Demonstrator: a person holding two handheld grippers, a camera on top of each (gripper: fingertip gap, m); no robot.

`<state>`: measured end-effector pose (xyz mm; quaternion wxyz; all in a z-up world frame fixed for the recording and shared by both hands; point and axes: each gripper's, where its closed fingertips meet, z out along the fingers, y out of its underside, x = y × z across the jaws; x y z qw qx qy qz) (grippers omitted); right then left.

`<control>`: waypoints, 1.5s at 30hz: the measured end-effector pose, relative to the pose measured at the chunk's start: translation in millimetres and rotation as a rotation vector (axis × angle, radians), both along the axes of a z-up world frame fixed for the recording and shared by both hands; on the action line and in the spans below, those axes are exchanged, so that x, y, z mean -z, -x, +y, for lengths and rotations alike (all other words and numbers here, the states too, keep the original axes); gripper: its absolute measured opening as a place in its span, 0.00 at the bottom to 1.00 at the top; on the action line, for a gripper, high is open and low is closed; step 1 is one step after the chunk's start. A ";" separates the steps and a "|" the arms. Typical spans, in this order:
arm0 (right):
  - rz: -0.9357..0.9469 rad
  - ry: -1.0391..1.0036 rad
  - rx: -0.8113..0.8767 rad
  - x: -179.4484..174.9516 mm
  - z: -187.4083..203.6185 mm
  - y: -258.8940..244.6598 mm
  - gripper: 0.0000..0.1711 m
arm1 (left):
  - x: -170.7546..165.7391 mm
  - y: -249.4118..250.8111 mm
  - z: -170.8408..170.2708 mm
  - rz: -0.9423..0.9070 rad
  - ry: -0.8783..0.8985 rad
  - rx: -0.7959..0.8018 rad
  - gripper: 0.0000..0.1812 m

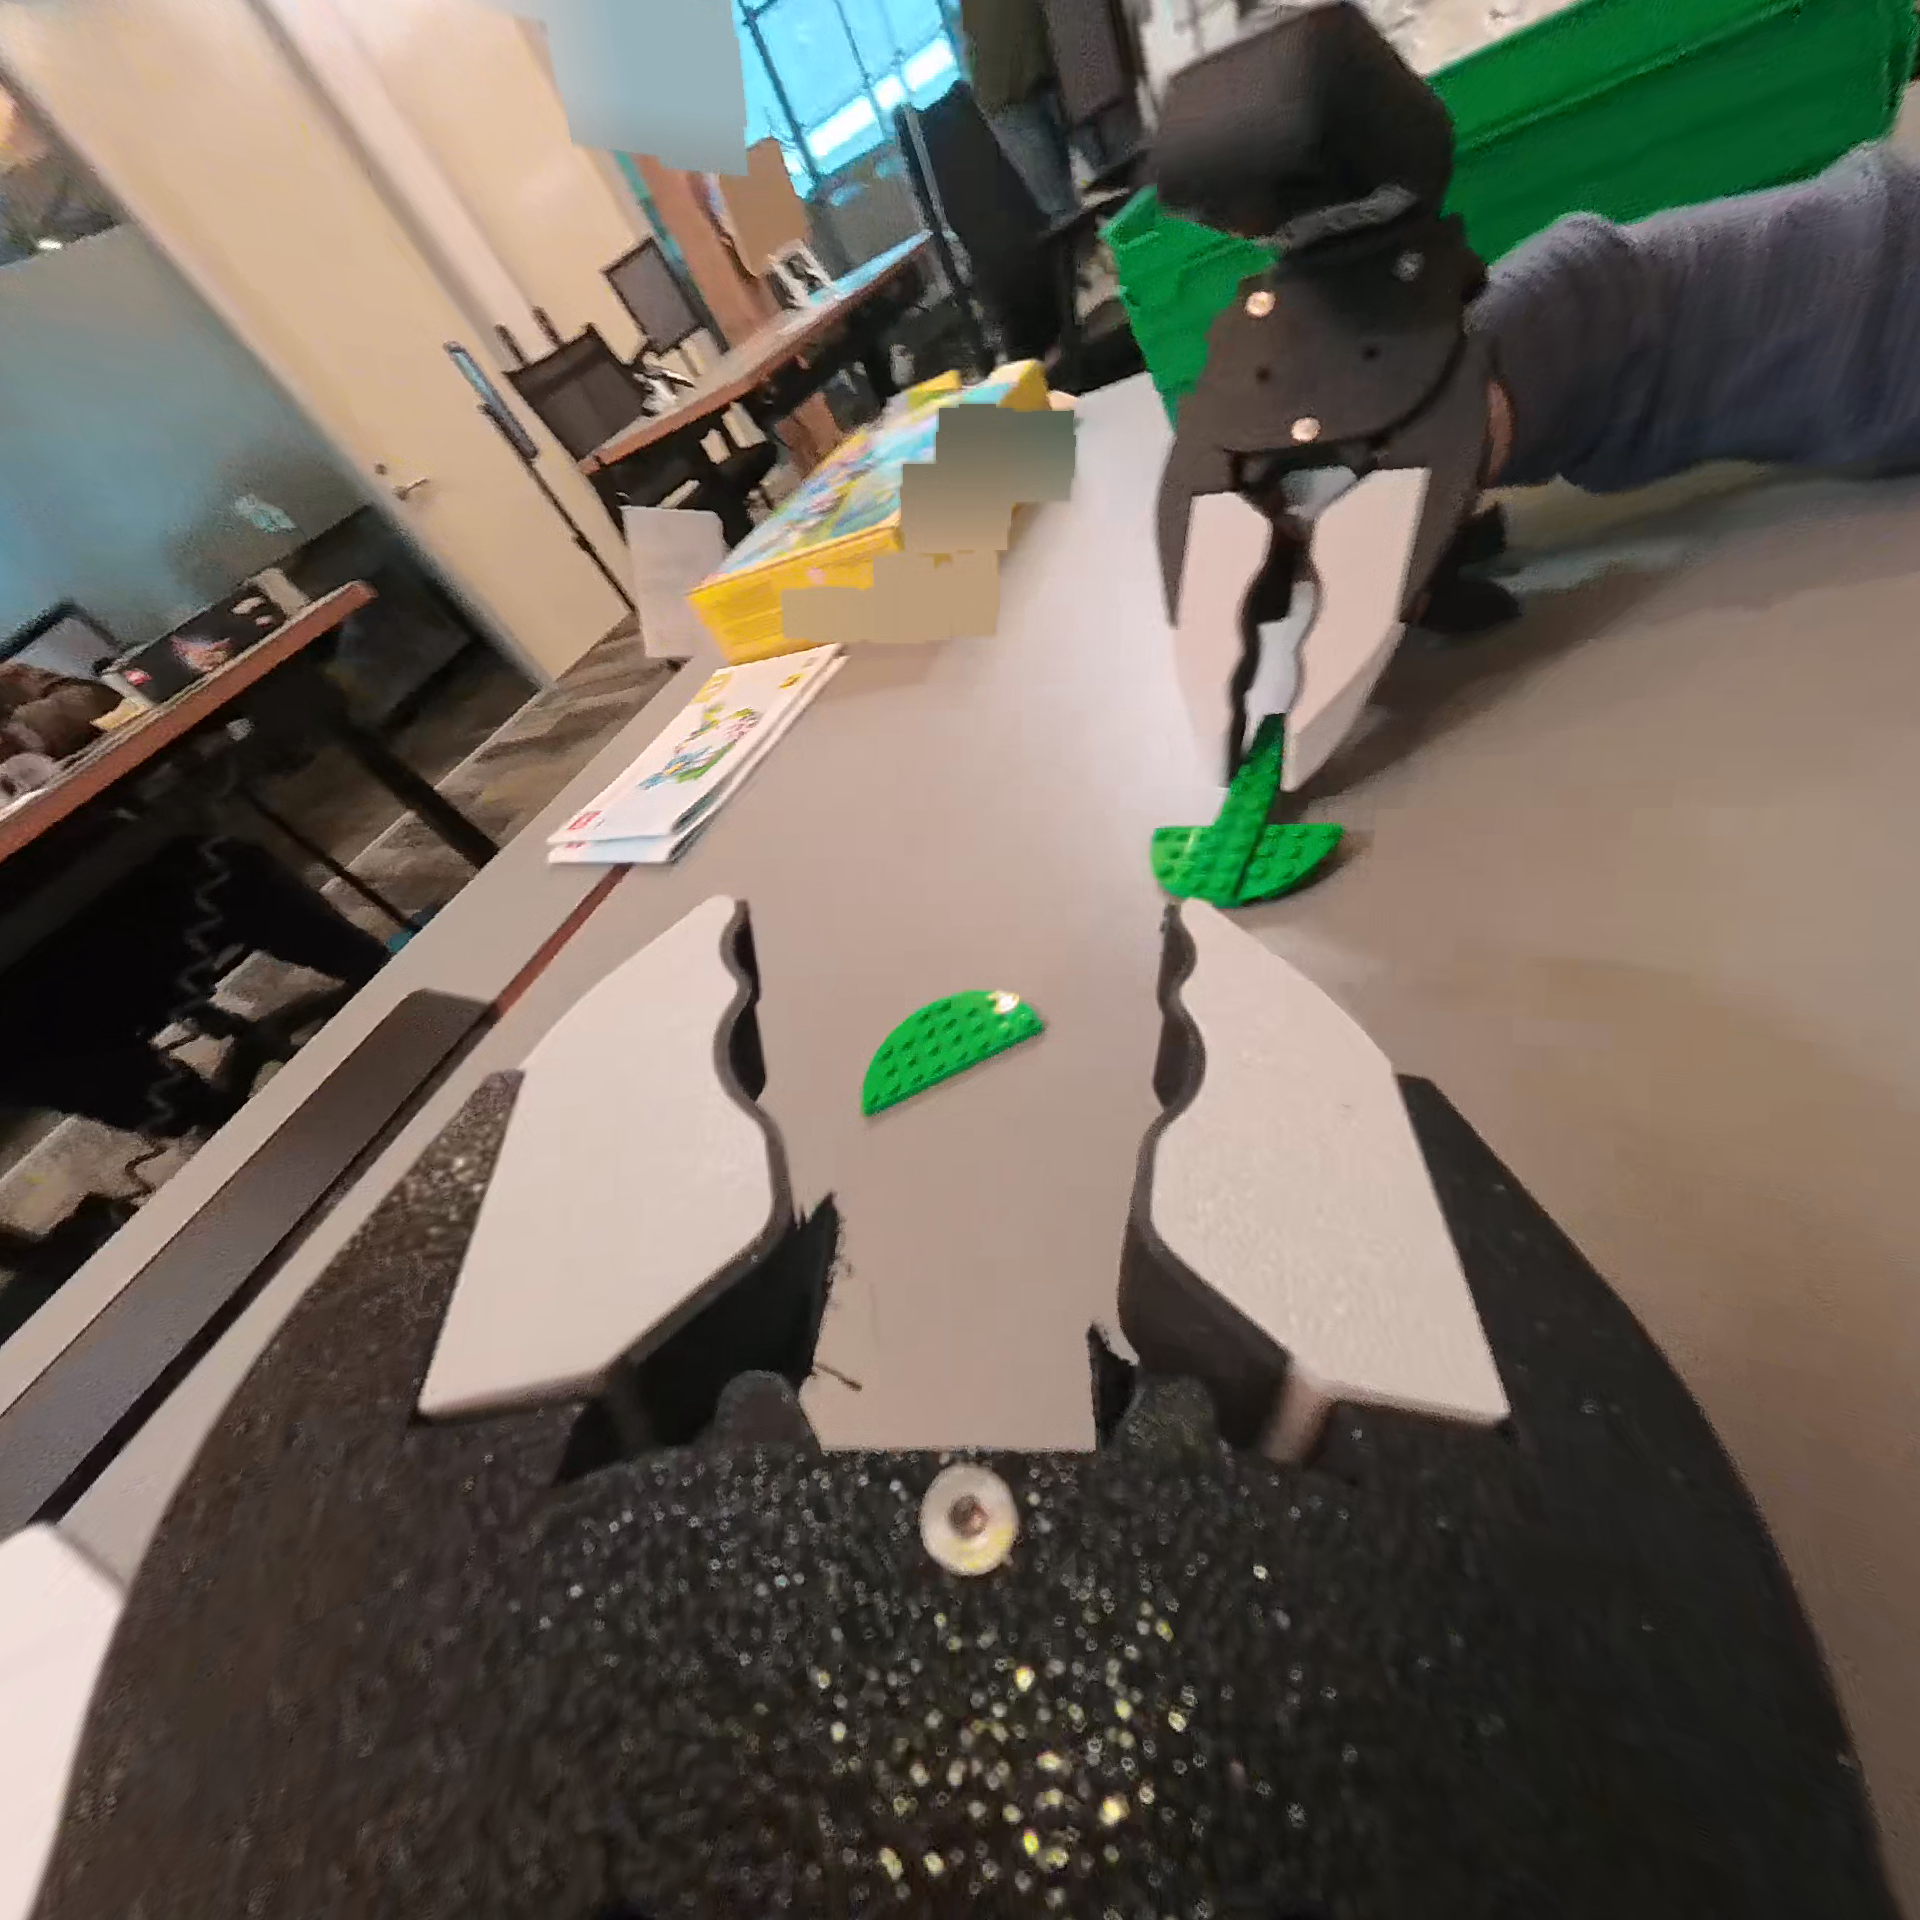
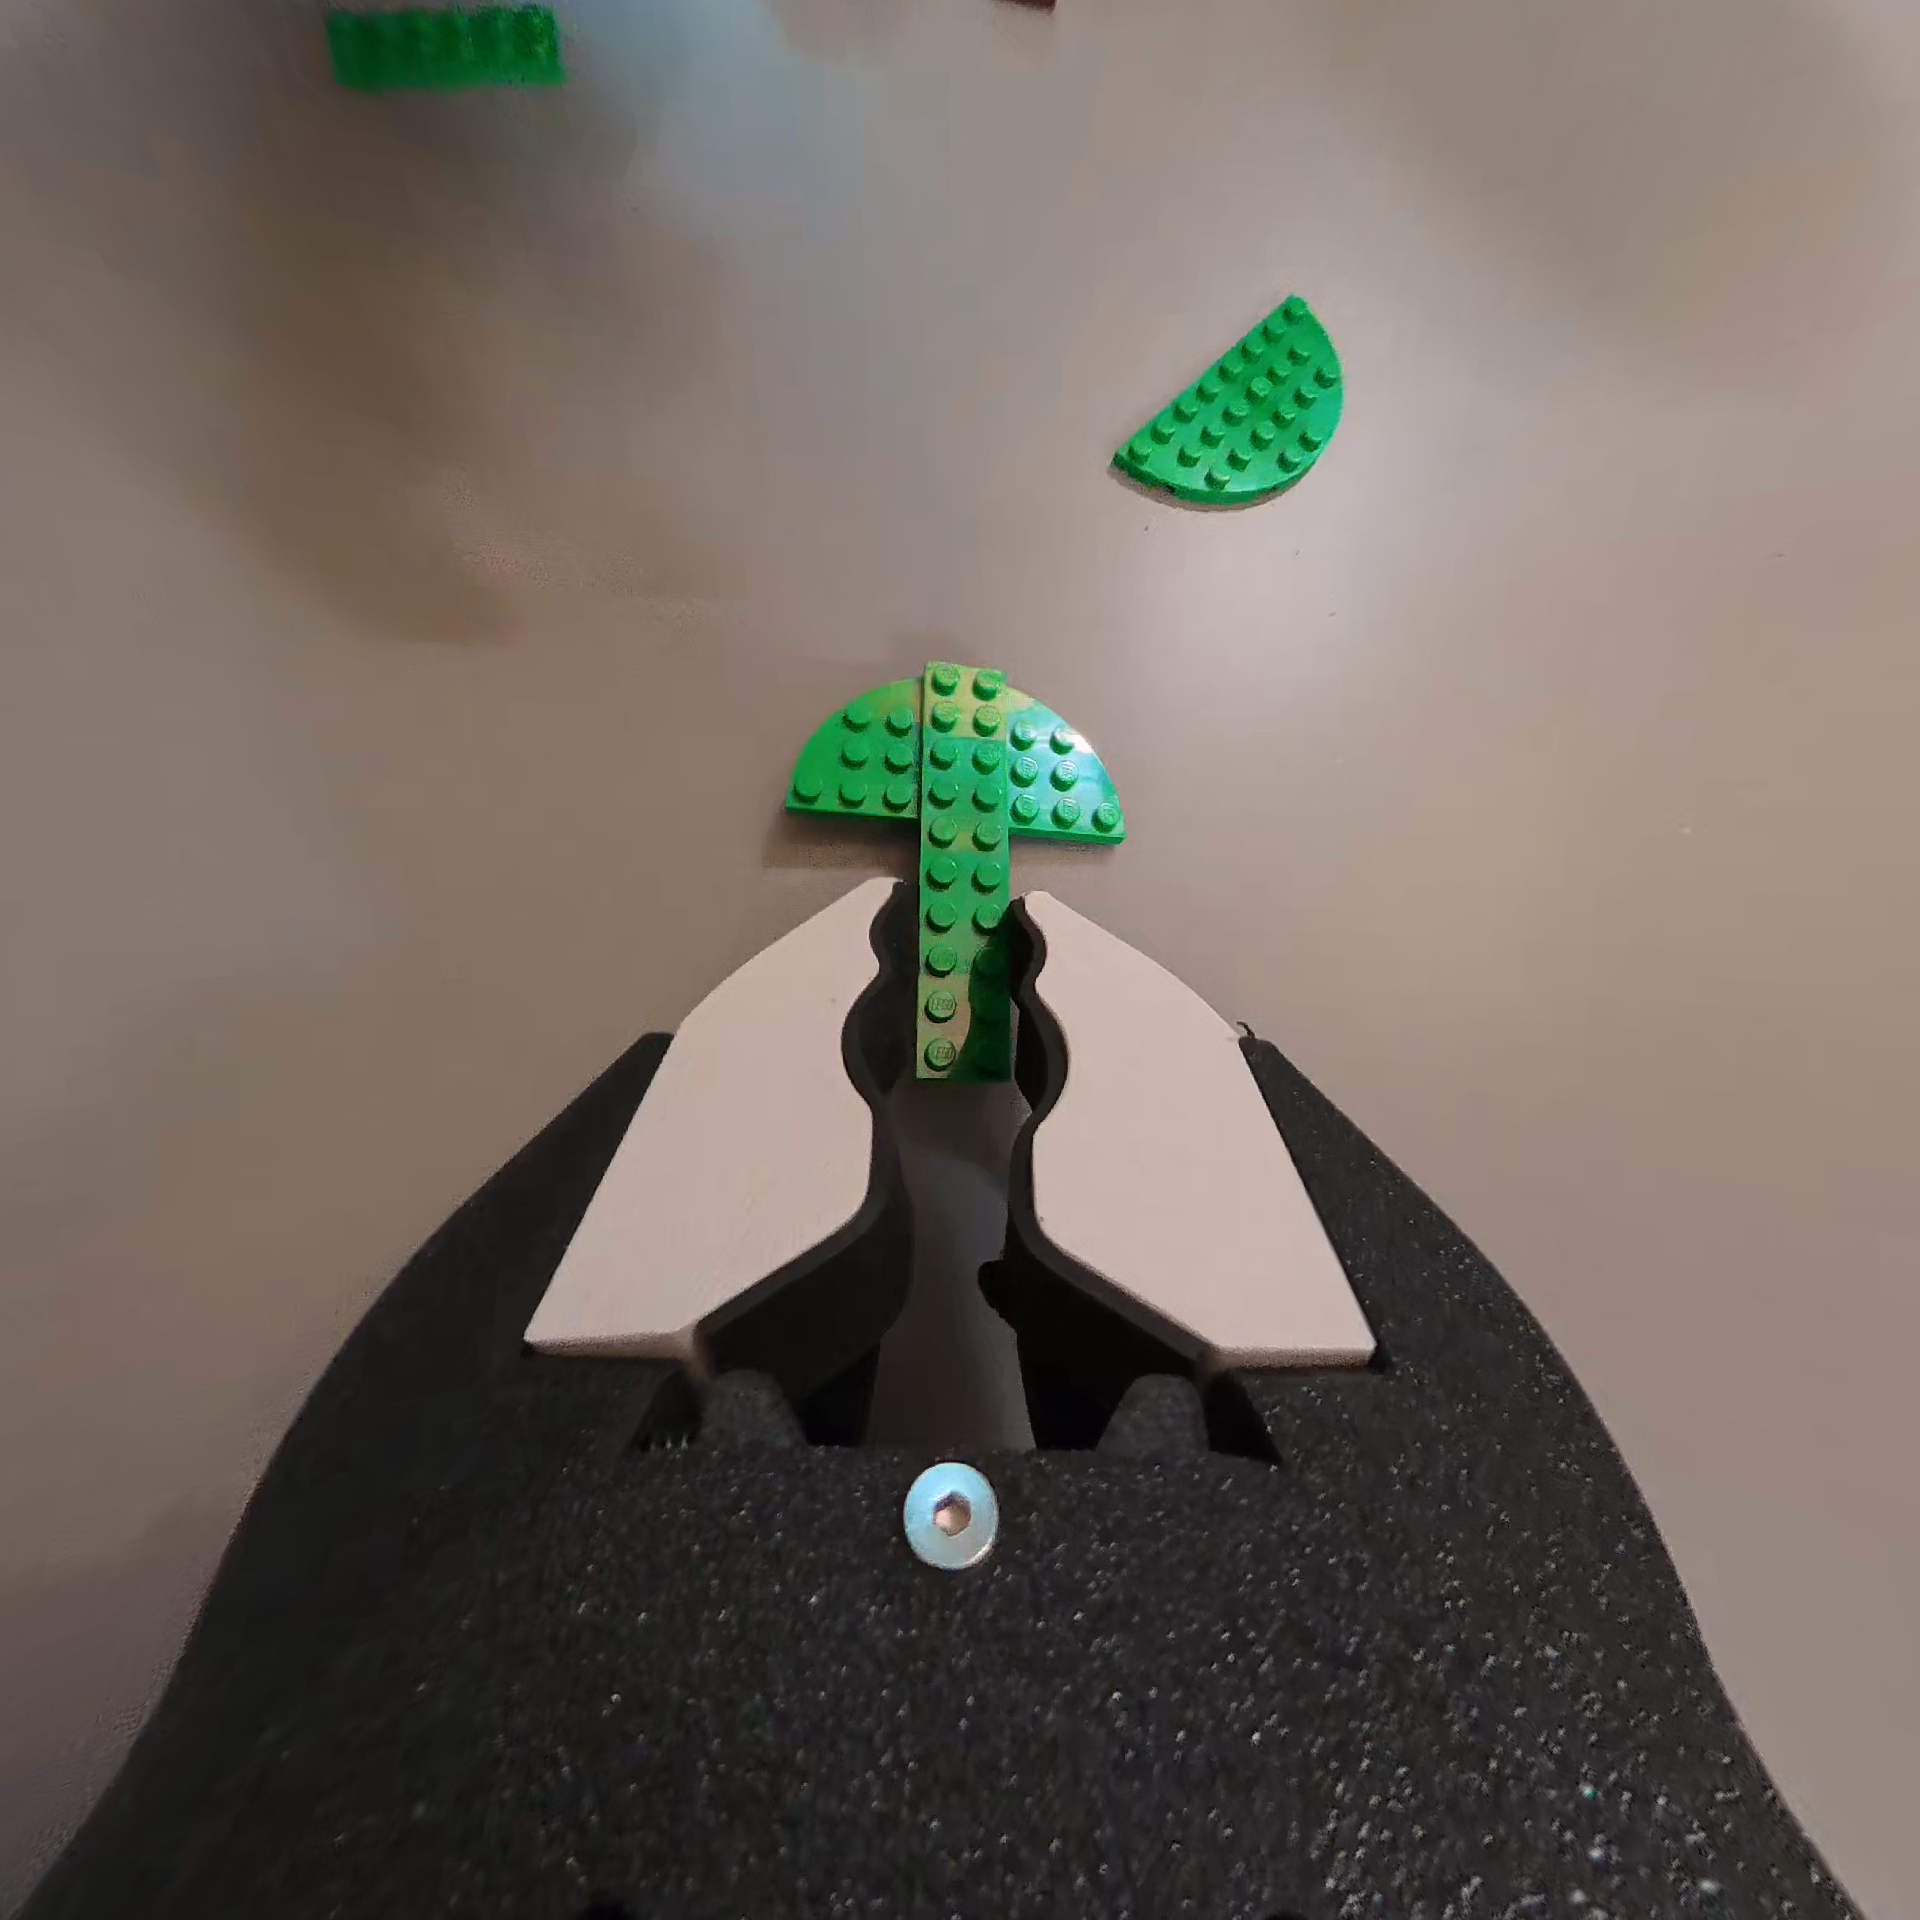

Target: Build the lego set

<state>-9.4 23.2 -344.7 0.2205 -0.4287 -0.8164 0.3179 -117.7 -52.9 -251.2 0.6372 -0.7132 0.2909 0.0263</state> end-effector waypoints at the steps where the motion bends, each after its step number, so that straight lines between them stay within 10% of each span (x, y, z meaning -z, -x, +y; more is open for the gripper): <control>1: 0.005 -0.010 -0.014 1.9 -1.2 0.2 0.09 | -0.9 7.5 -2.8 -0.005 -0.017 -0.026 0.40; 21: 0.034 -0.030 -0.034 4.7 -9.8 4.9 0.10 | -5.3 40.5 -29.5 -0.176 -0.133 -0.099 0.34; 26: 0.063 -0.010 -0.006 -2.5 -10.6 6.2 0.28 | -3.1 39.8 -29.0 -0.169 -0.138 -0.098 0.33; 37: 0.920 0.091 0.489 -111.0 68.3 7.3 0.16 | -14.7 53.7 -32.1 -0.303 -0.185 -0.104 0.31; 45: 0.931 0.212 0.632 -107.0 97.3 0.7 0.16 | -95.1 142.2 -74.7 -0.399 -0.355 -0.360 0.39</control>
